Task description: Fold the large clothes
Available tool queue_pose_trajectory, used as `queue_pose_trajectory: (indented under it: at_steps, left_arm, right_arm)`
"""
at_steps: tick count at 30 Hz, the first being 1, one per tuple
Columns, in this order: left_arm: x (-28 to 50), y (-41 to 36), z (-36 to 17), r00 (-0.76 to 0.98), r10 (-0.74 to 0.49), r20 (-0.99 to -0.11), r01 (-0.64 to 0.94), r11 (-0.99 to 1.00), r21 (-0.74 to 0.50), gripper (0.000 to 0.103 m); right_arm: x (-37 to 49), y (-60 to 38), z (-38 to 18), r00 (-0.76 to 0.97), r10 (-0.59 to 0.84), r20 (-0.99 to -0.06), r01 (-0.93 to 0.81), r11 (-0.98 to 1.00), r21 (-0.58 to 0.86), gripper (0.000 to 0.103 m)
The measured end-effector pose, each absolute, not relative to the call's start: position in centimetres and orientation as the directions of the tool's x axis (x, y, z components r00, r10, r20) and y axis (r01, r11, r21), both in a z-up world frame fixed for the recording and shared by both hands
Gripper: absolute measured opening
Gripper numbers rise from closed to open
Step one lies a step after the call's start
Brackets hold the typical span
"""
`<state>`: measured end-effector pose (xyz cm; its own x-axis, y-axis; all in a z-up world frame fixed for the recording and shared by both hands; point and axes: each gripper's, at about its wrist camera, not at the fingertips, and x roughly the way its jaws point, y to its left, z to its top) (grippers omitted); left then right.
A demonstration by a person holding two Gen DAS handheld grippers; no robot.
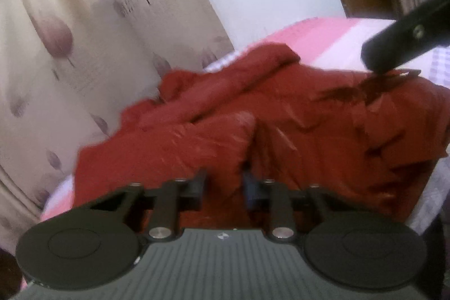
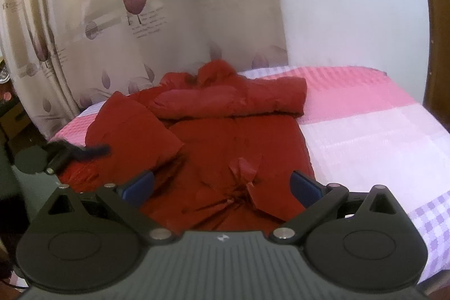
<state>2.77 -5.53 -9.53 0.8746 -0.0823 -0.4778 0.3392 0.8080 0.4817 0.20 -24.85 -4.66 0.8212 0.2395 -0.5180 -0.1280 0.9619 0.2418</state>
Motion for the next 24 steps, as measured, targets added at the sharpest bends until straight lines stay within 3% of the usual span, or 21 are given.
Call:
queue_pose_trajectory:
  at_steps: [1, 3, 7, 11, 14, 20, 23, 24]
  left_arm:
    - [2.8, -5.4, -9.6, 0.874, -0.084, -0.478, 0.338, 0.813, 0.474, 0.028]
    - [2.8, -4.9, -9.3, 0.880, -0.086, -0.467, 0.323, 0.829, 0.456, 0.016]
    - [3.1, -2.1, -5.8, 0.915, -0.012, -0.402, 0.179, 0.907, 0.381, 0.015]
    - [3.5, 4.0, -0.6, 0.942, 0.134, -0.308, -0.033, 0.949, 0.313, 0.014]
    - [4.2, 10.4, 2.7, 0.913, 0.309, -0.267, -0.239, 0.935, 0.263, 0.013]
    - [6.8, 23.3, 4.8, 0.759, 0.592, -0.271, -0.543, 0.805, 0.239, 0.011]
    - [7.6, 28.5, 3.4, 0.673, 0.677, -0.299, -0.623, 0.736, 0.264, 0.020]
    - [7.6, 29.8, 2.6, 0.642, 0.699, -0.316, -0.647, 0.714, 0.268, 0.037]
  right_arm:
    - [0.1, -24.9, -4.7, 0.821, 0.240, -0.518, -0.127, 0.961, 0.244, 0.103]
    - [0.1, -24.9, -4.6, 0.822, 0.238, -0.517, -0.128, 0.963, 0.239, 0.103]
    - [0.1, -24.8, -4.4, 0.822, 0.229, -0.521, -0.127, 0.966, 0.224, 0.103]
    - [0.3, -24.5, -4.2, 0.820, 0.223, -0.527, -0.129, 0.969, 0.209, 0.103]
    - [0.5, -24.2, -4.2, 0.815, 0.229, -0.532, -0.133, 0.968, 0.213, 0.103]
    - [1.1, -22.8, -4.0, 0.803, 0.242, -0.545, -0.160, 0.968, 0.194, 0.103]
    - [1.5, -21.9, -3.6, 0.802, 0.247, -0.544, -0.180, 0.968, 0.173, 0.103]
    - [1.7, -21.6, -3.4, 0.802, 0.248, -0.543, -0.188, 0.968, 0.166, 0.103]
